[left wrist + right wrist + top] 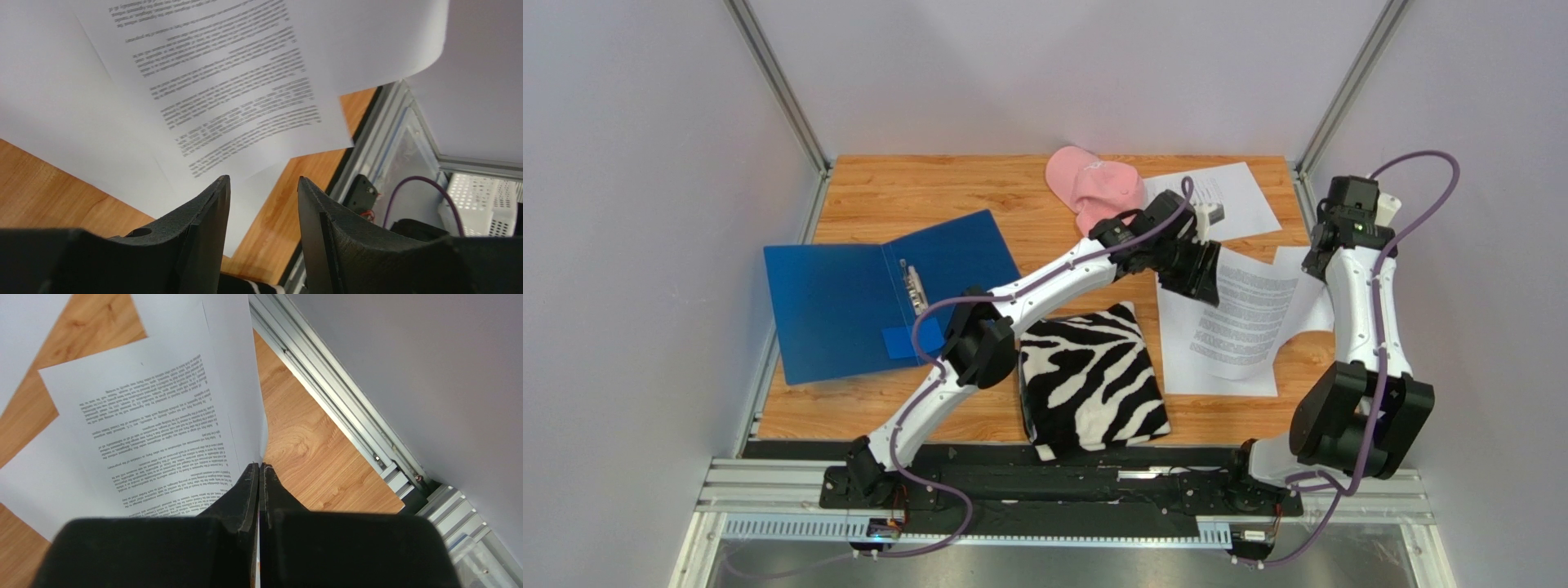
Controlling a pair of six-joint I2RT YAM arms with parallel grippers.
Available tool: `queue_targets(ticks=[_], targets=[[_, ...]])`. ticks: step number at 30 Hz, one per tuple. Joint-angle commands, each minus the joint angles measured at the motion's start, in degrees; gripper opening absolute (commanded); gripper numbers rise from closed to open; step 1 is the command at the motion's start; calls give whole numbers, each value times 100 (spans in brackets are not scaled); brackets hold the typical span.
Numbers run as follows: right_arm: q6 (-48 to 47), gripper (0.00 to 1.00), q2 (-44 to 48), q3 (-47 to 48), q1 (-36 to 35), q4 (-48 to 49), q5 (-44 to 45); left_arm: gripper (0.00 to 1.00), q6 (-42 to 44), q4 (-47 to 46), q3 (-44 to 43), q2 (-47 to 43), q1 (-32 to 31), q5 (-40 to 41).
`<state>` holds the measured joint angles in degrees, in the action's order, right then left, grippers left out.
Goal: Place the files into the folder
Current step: Pick up the file from the center of the board, then pass from the right arm to the left
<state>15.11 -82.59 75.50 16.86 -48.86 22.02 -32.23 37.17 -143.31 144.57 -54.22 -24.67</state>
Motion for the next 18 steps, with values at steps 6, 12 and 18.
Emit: queue_targets(ticks=[6, 12, 18], targets=[[-745, 0, 673, 1027, -279, -466, 505, 55, -346, -52, 118, -1133, 315, -810], [-1028, 0, 604, 2123, -965, -940, 68, 67, -258, 97, 452, -1624, 709, -1557], [-853, 0, 384, 3004, -1904, -1337, -1836, 82, 261, -77, 1769, -2880, 1543, -2251]])
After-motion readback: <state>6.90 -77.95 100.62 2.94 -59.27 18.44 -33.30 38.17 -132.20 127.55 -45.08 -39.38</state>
